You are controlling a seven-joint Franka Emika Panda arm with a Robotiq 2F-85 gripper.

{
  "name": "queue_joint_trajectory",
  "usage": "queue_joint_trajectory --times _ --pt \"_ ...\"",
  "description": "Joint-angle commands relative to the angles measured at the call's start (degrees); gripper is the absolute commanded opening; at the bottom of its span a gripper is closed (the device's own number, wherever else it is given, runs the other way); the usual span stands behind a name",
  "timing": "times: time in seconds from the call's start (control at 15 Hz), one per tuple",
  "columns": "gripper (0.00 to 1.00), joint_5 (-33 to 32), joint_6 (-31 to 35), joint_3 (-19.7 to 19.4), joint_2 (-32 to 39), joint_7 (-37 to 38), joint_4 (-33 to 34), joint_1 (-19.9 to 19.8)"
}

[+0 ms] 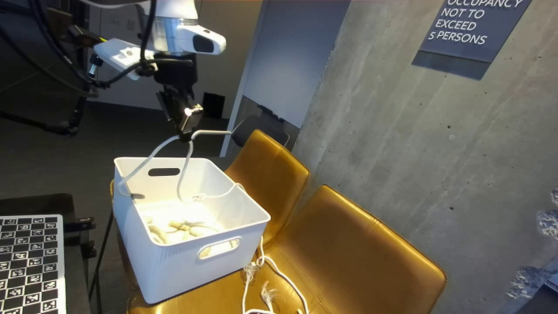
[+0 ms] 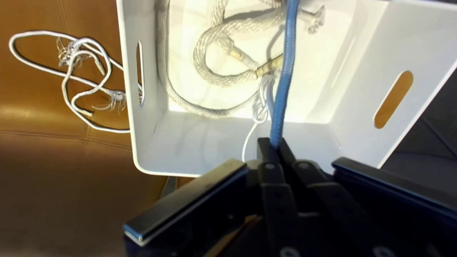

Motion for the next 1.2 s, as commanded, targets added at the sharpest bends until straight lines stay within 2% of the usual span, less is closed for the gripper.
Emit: queue_joint_trajectory --times 0.0,0.4,0.47,0.6,0.8,1.13 --pt "0.01 0.5 1.9 0.9 10.1 1.4 8.9 -0.4" --pt "0.01 -1.0 3.7 0.4 20.6 1.8 15.1 -1.6" --pt "0.29 -1.2 3.1 0.3 21.5 1.3 15.3 -1.8" --pt "0.36 -1.5 2.7 0.0 23.0 0.9 15.2 -2.3" --pt "0.58 -1.0 1.4 0.0 25.0 -0.5 17.0 -2.9" --pt "0.94 -1.6 0.2 -0.1 32.8 -1.7 26.1 -3.3"
